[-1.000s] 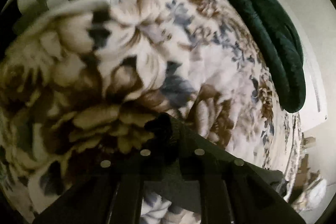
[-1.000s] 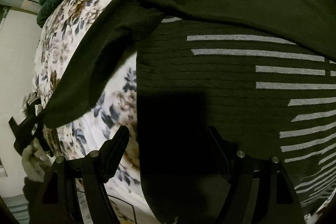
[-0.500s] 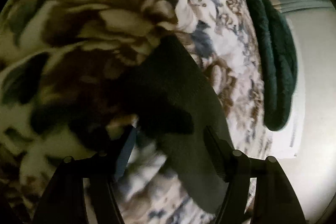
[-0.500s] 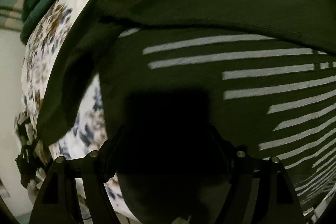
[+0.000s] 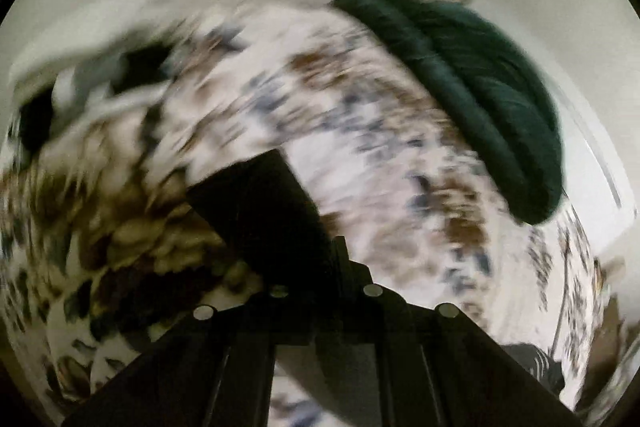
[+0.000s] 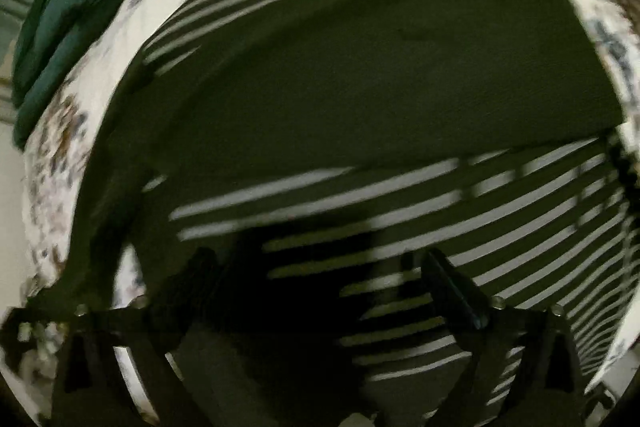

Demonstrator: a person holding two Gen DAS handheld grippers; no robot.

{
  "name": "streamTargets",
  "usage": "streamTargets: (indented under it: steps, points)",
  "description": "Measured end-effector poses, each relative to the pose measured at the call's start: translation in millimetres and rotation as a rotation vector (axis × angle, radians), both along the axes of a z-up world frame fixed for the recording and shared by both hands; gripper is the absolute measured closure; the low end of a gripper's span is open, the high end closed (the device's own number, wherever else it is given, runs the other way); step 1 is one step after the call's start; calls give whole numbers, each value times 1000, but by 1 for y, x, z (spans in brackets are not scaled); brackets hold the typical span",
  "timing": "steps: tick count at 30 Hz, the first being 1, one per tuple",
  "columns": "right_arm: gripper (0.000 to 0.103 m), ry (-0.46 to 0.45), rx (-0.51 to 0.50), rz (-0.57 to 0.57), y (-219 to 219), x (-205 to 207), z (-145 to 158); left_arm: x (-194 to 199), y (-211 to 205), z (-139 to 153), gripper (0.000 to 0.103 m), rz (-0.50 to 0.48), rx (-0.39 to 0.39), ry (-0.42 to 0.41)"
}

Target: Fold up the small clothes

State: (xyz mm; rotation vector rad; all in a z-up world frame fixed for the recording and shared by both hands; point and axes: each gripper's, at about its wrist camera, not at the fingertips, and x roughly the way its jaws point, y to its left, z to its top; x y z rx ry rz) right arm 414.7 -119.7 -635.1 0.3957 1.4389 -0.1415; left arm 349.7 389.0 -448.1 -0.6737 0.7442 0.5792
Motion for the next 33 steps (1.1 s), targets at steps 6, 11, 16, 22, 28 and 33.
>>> streamTargets:
  steps: [6,11,16,22,28,33]
  points:
    - [0,4,-65,-24,-72,6,3,67,-116,68,98,-268,127,-50]
    - [0,-6,-64,-74,-138,3,11,117,-257,77,98,-525,90,-61]
    - [0,-18,-76,-121,-204,-3,23,146,-420,60,98,-790,14,-35]
    - [0,-28,-81,-179,-274,-16,37,142,-567,36,97,-1024,-20,38]
    - [0,-8,-56,-203,-312,-29,41,129,-622,29,80,-1071,79,97]
    - [0,-36,-1,-220,-322,-37,56,108,-597,35,27,-1038,140,49]
